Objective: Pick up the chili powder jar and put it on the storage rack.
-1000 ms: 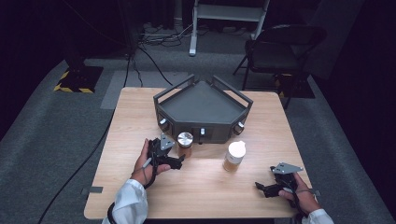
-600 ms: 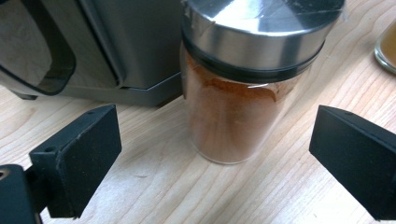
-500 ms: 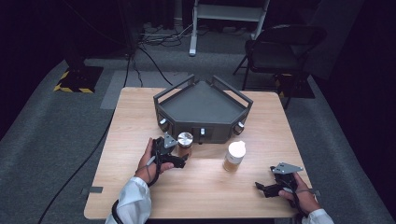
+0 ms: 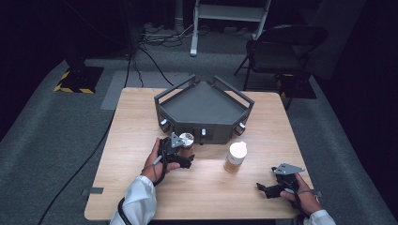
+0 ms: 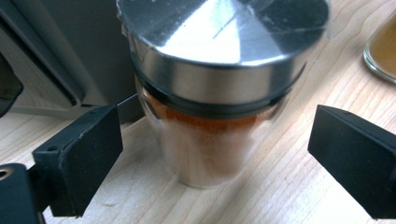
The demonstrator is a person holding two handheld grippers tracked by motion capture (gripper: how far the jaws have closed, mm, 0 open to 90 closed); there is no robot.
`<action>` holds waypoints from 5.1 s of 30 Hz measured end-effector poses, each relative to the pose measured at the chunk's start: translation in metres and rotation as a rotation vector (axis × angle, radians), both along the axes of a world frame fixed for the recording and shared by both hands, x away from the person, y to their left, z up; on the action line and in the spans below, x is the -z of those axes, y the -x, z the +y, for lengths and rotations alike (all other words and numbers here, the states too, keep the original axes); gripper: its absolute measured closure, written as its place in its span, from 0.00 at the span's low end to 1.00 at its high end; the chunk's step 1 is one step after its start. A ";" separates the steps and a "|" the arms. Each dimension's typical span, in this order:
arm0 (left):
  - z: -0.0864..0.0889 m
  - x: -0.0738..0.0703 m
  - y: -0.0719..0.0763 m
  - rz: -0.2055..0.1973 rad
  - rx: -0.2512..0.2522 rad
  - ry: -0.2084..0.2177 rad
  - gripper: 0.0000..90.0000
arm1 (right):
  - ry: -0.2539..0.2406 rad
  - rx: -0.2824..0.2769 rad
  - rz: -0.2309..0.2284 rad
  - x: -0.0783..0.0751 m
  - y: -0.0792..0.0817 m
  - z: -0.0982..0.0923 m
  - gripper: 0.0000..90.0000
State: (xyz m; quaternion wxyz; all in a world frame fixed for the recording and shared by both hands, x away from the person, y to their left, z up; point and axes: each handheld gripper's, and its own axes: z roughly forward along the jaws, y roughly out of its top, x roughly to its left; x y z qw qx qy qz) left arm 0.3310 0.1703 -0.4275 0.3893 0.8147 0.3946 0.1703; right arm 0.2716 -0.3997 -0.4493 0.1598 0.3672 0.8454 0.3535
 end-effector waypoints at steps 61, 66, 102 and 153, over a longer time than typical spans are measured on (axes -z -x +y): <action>-0.009 -0.011 0.010 -0.072 -0.060 0.050 0.33 | 0.000 -0.015 0.001 0.000 -0.001 -0.003 0.00; -0.009 -0.017 0.010 -0.071 -0.057 0.052 0.33 | 0.000 -0.016 0.001 0.000 -0.002 -0.003 0.00; -0.008 -0.079 0.015 -0.127 -0.060 0.049 0.33 | 0.001 -0.020 0.000 0.000 -0.003 -0.004 0.00; -0.010 -0.132 -0.039 -0.169 -0.120 0.067 0.33 | 0.000 -0.021 0.000 0.000 -0.003 -0.004 0.00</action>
